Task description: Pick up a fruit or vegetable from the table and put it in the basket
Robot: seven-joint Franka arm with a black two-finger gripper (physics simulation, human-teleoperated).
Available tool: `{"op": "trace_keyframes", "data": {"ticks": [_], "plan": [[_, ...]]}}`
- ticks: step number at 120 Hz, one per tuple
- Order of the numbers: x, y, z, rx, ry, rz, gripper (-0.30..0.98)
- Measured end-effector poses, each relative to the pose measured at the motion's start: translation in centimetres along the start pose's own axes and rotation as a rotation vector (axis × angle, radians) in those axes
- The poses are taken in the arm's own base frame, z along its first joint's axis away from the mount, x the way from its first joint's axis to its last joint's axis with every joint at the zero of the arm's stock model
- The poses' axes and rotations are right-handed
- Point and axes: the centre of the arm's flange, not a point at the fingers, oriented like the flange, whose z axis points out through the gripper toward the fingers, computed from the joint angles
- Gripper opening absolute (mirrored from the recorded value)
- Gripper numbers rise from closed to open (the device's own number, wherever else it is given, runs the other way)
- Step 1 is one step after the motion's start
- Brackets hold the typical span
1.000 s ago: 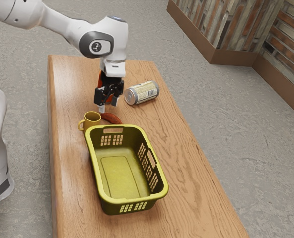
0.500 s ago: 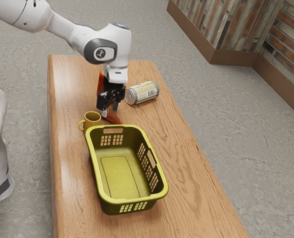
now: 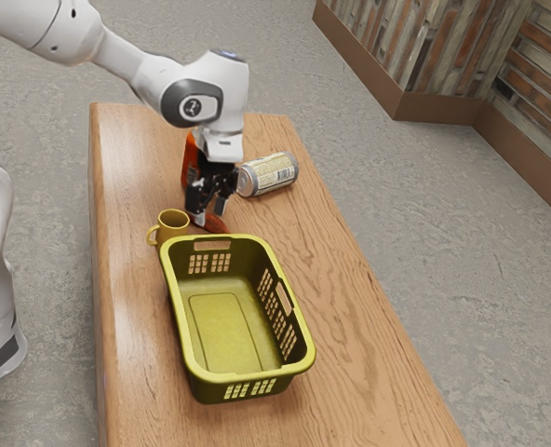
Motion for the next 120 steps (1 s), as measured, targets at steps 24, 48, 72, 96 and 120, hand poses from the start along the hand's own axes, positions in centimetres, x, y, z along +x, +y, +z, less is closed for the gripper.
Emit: {"op": "trace_keyframes", "data": {"ticks": [24,48,72,96,120], "plan": [[0.1,-0.2,0.4,-0.004,0.004,-0.006,0.41],[0.3,-0.2,0.8,-0.014,0.013,-0.014,0.40],[0.4,-0.3,1.0,-0.021,0.024,-0.024,0.32],[0.5,-0.5,1.5,-0.036,0.038,-0.040,0.24],[0.7,-0.8,2.1,-0.048,0.061,-0.051,0.83]]}}
